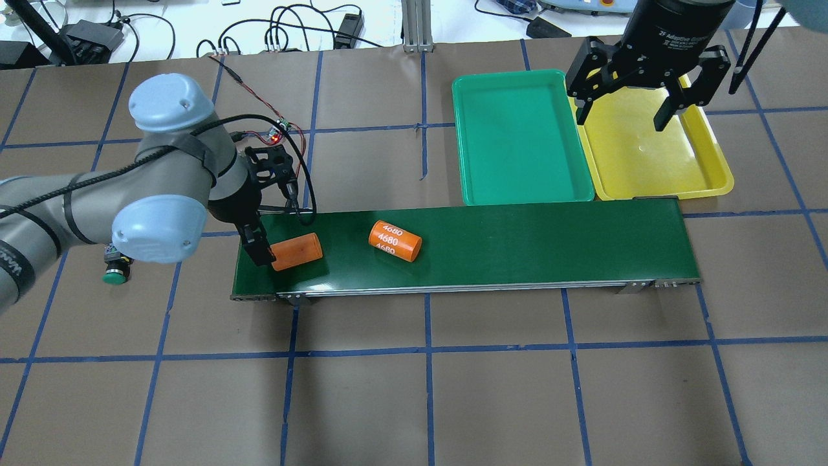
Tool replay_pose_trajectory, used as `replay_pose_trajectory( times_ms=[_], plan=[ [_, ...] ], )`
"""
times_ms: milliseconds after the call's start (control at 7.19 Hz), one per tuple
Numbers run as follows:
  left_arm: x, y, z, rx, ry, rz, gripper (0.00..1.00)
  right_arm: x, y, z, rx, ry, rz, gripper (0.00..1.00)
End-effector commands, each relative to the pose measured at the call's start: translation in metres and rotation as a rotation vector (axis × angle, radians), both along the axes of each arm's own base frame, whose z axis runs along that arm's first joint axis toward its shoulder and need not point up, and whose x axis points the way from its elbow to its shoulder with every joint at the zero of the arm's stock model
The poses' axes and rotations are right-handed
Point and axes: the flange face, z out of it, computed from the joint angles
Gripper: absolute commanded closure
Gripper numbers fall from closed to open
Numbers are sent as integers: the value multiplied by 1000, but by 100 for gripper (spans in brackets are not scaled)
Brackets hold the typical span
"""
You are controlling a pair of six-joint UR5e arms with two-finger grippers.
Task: Sort buttons by color to trays
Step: 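Lower the plain orange cylinder onto the belt and release it, then grasp a yellow-capped push button with the left gripper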
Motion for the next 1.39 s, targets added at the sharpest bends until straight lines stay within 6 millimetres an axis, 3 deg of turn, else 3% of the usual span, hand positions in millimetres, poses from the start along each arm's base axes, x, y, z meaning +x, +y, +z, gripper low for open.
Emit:
replay_pose_trajectory(
  times_ms=[0, 417, 695, 974, 1113, 1252],
  plan=[
    [72, -52, 38, 44, 33, 198, 0, 0, 0, 0, -2, 2, 1, 0],
    [140, -123, 1, 55, 32, 342, 0, -2, -6, -4, -6, 1, -3, 0],
    [177, -156, -56, -44, 29, 246, 0, -3, -5, -1, -19, 12, -2, 0],
    [189, -158, -109, 21, 38, 277, 0, -21, -6, 1, -14, 9, -36, 0],
    [189, -157, -120, 42, 24, 300, 0, -28, -7, 1, -12, 7, -48, 0],
    [186, -154, -126, 58, 21, 338, 8, -26, -6, 2, -16, 0, -49, 0]
  ],
)
